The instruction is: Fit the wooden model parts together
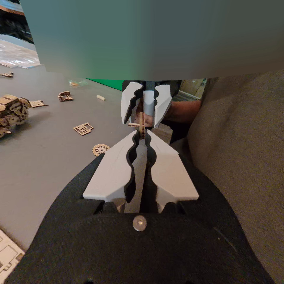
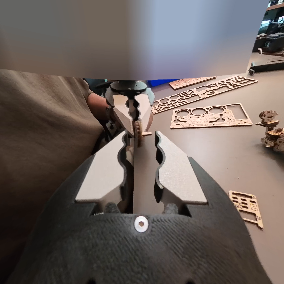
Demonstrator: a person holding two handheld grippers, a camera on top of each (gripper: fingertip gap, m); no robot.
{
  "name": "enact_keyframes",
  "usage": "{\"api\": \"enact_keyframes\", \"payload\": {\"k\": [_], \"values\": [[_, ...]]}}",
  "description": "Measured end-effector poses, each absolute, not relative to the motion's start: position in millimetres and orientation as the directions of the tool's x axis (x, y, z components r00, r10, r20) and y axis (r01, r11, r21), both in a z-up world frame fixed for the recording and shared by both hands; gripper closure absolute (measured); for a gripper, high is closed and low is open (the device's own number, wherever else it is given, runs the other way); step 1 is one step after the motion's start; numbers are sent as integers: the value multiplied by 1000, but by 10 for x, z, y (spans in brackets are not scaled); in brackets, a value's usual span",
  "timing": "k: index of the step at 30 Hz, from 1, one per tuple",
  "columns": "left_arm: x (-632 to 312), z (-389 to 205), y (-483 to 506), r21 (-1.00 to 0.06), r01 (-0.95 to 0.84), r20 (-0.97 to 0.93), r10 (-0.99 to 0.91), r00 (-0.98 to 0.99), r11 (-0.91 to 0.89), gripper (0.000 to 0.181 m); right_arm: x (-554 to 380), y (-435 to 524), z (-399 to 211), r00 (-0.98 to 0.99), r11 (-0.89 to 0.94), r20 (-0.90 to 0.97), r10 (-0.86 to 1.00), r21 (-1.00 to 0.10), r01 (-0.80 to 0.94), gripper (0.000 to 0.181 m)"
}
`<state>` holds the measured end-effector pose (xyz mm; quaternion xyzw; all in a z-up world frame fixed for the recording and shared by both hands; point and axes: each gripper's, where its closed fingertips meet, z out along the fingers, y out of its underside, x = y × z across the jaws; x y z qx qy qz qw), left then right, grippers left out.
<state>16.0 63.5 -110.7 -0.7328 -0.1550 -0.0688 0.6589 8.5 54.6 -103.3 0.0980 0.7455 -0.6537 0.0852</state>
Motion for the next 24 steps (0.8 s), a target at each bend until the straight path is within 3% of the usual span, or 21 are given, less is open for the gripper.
{"api": "enact_keyframes", "payload": {"k": [24], "values": [[210,-1099,648,-909,411,406,74,911,-73,178,159,534,-1124,-950,182,-313,-3,-934,307,160]]}}
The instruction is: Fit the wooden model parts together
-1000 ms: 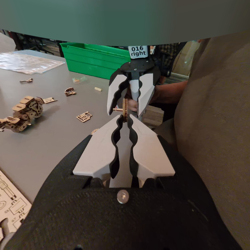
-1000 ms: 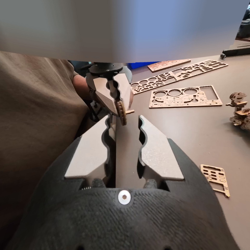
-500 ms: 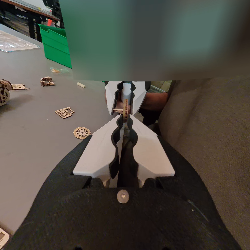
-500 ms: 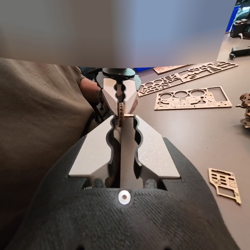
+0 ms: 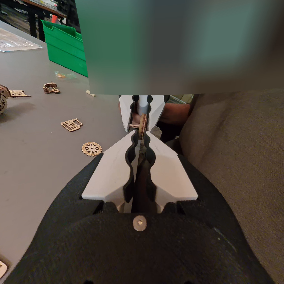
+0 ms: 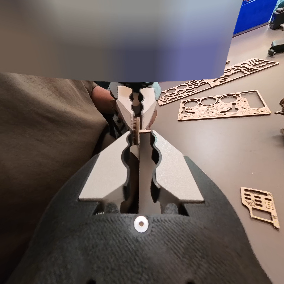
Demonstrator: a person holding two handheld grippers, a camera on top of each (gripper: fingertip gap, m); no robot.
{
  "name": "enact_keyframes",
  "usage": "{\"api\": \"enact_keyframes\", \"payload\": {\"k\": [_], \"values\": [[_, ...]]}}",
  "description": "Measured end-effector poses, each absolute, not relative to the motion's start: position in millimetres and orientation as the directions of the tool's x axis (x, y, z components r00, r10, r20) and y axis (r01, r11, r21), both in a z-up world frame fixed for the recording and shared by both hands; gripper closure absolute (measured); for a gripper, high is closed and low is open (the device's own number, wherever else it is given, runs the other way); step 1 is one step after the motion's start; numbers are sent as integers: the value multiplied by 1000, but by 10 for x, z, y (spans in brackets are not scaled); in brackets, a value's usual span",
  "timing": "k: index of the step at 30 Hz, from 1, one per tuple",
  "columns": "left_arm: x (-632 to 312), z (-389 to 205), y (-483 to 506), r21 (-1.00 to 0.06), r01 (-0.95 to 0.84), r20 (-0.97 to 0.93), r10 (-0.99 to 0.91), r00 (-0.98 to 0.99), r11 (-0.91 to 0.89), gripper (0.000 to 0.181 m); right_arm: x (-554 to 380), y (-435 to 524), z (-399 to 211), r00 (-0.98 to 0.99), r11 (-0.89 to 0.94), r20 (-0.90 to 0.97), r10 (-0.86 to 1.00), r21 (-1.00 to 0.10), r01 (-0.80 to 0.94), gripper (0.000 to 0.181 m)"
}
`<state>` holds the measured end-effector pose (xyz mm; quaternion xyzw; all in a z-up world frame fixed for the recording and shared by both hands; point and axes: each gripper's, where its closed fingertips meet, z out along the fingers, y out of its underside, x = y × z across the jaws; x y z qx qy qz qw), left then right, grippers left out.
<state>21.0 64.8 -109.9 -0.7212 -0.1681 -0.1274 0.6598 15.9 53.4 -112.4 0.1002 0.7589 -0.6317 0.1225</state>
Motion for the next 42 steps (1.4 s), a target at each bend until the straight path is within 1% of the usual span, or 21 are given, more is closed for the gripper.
{"api": "enact_keyframes", "payload": {"k": [2,19,28,30,31,32,33,35,37,39,42], "values": [[193,-1103,642,-909,410,404,84,911,-70,179,159,530,-1123,-951,182,-309,3,-935,304,163],[227,-1078,646,-936,344,338,84,938,-75,178,197,535,-1091,-967,179,-254,-12,-952,248,163],[234,-1053,653,-945,321,315,91,945,-66,178,203,538,-1061,-965,158,-260,-27,-955,252,163],[201,-1061,638,-943,326,318,104,942,-66,178,165,525,-1068,-966,152,-259,-5,-955,255,162],[174,-1063,624,-943,326,318,117,941,-62,178,137,525,-1070,-967,149,-254,13,-956,253,158],[153,-1059,610,-944,326,317,126,940,-58,178,109,531,-1067,-969,143,-246,29,-958,247,148],[133,-1056,599,-944,326,317,134,939,-54,178,83,544,-1057,-971,136,-237,42,-961,240,144],[84,-1066,580,-943,328,317,162,935,-51,178,31,576,-1020,-975,116,-213,71,-969,220,141],[17,-1080,564,-945,323,306,208,929,-47,178,-16,607,-977,-979,99,-176,106,-977,186,141],[-66,-1112,545,-946,322,298,264,917,-50,178,-74,626,-967,-978,98,-139,155,-983,155,145],[-162,-1142,519,-944,326,294,331,897,-44,178,-224,628,-1056,-953,128,-148,266,-974,187,161]]}}
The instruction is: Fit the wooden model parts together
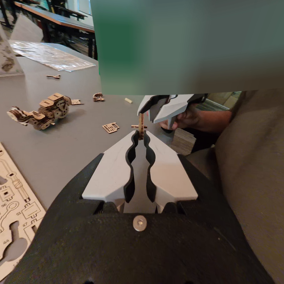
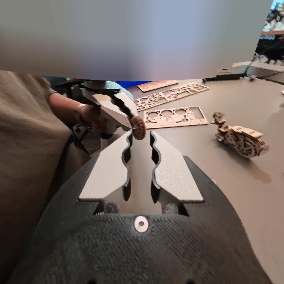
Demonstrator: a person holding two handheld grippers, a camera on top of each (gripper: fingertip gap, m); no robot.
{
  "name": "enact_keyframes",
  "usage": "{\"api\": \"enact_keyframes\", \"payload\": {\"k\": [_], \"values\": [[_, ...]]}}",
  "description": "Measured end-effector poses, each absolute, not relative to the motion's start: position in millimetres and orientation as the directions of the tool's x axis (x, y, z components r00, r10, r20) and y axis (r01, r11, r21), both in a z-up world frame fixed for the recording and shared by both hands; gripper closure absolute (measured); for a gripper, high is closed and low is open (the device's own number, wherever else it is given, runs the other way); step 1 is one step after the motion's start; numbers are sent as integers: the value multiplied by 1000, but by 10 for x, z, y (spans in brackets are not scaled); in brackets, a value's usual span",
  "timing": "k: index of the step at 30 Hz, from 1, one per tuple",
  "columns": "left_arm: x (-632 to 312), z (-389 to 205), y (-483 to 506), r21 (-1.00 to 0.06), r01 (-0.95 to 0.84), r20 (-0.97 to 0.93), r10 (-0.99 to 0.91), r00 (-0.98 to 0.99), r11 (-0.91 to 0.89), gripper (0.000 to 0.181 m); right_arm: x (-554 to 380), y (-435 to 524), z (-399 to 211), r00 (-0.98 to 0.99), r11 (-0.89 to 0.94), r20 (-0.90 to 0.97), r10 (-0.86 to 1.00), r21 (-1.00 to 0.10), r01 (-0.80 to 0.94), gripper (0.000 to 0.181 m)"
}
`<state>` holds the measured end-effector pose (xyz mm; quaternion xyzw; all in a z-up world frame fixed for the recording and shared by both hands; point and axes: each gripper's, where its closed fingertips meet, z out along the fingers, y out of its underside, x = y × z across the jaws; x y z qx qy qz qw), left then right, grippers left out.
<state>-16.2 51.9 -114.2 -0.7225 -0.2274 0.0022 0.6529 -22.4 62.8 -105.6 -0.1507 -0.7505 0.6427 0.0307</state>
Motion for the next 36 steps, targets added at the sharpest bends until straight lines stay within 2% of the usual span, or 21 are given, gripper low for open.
{"api": "enact_keyframes", "payload": {"k": [4,9,18,24,36], "values": [[-254,-1213,506,-949,307,250,420,873,-73,178,-301,562,-1092,-914,103,-262,311,-946,307,172],[-335,-1225,485,-953,297,225,500,836,-67,179,-315,539,-1098,-880,51,-347,325,-923,382,174],[-332,-1218,504,-963,258,176,539,823,-80,178,-345,482,-1185,-851,60,-359,382,-910,411,177],[-335,-1242,507,-972,180,58,591,804,-150,178,-352,481,-1195,-838,44,-387,385,-899,435,176],[-340,-1270,529,-969,194,58,620,782,-155,176,-392,479,-1215,-824,36,-384,417,-899,437,180]]}}
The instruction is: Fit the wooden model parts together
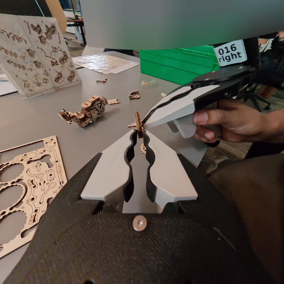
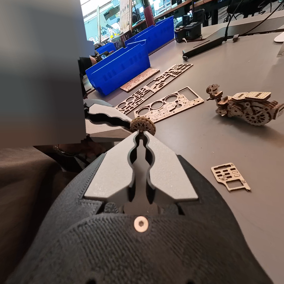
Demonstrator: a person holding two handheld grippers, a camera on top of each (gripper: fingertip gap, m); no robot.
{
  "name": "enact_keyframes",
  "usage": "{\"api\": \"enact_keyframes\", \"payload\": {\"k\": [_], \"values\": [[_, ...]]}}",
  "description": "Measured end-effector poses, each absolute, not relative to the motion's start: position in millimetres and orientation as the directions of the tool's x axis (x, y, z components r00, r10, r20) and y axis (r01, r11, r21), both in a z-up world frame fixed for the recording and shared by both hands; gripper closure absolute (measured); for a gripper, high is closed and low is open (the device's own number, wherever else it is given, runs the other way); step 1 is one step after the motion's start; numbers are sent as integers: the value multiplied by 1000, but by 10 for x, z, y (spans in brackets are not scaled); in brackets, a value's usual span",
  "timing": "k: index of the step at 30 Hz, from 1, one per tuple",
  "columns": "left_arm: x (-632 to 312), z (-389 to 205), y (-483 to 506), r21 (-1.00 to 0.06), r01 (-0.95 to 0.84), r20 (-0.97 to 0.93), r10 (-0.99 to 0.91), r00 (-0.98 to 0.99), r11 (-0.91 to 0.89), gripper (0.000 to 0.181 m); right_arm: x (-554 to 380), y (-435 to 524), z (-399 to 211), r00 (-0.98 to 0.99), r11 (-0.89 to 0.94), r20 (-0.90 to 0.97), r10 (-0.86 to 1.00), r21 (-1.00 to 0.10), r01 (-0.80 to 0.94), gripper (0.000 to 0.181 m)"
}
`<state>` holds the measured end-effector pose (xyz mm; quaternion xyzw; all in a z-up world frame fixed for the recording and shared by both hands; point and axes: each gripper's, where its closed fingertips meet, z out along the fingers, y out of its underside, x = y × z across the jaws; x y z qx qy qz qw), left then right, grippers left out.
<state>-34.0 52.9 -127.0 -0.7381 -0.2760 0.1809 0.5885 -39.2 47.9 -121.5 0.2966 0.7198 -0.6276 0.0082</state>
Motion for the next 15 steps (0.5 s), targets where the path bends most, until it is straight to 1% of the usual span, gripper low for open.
{"api": "enact_keyframes", "payload": {"k": [2,5,8,11,15], "values": [[-324,-1269,545,-967,206,76,606,792,-148,175,-402,498,-1211,-823,35,-389,414,-897,441,180],[-312,-1272,550,-964,226,103,593,799,-137,160,-426,558,-1186,-819,17,-401,412,-895,446,180],[-323,-1320,541,-957,245,110,593,798,-153,154,-531,733,-1132,-804,-19,-401,440,-899,438,181],[-332,-1447,562,-934,292,117,598,793,-204,153,-644,976,-1044,-790,-57,-393,471,-907,417,181],[-356,-1674,636,-876,367,106,616,781,-314,145,-699,1168,-971,-793,-49,-353,497,-923,381,181]]}}
